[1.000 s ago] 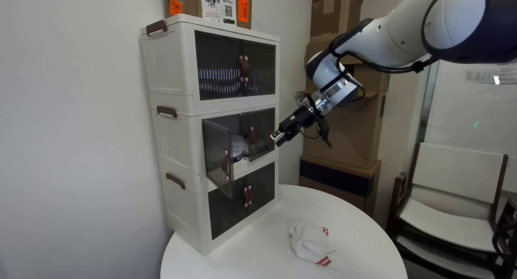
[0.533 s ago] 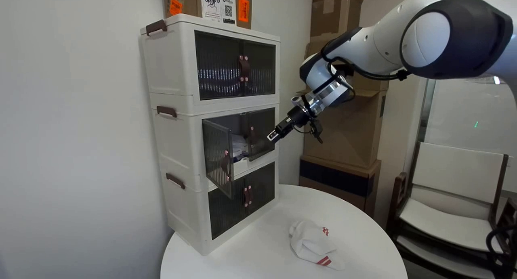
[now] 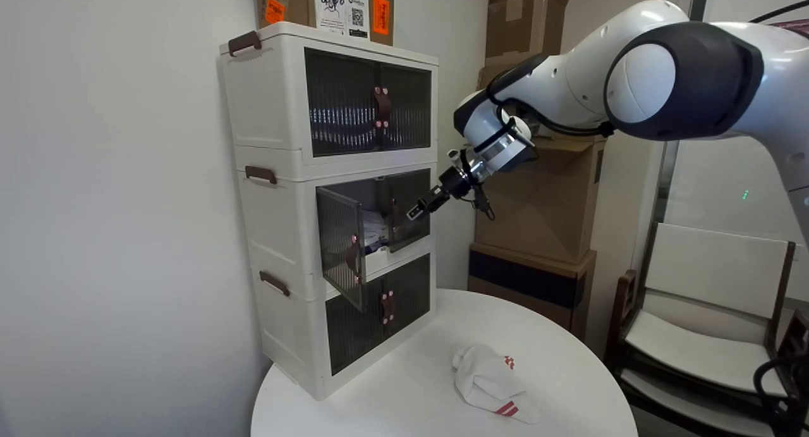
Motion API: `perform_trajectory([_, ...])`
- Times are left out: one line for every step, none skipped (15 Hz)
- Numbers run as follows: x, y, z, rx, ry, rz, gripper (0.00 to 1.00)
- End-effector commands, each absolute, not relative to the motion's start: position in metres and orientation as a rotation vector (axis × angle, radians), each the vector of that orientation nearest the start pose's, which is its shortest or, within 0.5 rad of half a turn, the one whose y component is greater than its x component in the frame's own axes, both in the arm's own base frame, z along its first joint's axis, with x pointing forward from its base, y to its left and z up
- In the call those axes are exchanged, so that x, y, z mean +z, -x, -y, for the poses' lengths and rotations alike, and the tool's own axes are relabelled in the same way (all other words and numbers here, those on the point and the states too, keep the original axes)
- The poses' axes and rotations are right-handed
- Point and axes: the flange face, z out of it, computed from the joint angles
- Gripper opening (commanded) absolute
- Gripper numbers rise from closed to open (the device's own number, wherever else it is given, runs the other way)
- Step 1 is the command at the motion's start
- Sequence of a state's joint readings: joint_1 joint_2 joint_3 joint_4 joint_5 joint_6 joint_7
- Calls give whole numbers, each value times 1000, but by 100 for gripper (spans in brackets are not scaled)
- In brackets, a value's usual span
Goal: Open the middle cabinet
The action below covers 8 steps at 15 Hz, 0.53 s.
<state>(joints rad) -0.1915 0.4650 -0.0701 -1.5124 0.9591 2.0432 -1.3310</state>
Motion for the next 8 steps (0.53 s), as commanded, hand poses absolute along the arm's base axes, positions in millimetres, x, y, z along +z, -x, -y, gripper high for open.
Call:
perform_trajectory([423,-715,119,-883,2334,816,100])
perform_trajectory([423,-718,114,-887,2329,824,100])
perform_trajectory([424,-721,110,-891,2323,834,100])
perform_trajectory([425,-724,105,-895,2316,843,100])
perform_trajectory([426,-727,102,-898,2312,851,100])
perform_trajectory([426,-729,98,-900,2306,858,100])
perform_trajectory([427,-731,96,-902,2300,864,100])
perform_trajectory([427,-732,93,-903,2295,869,100])
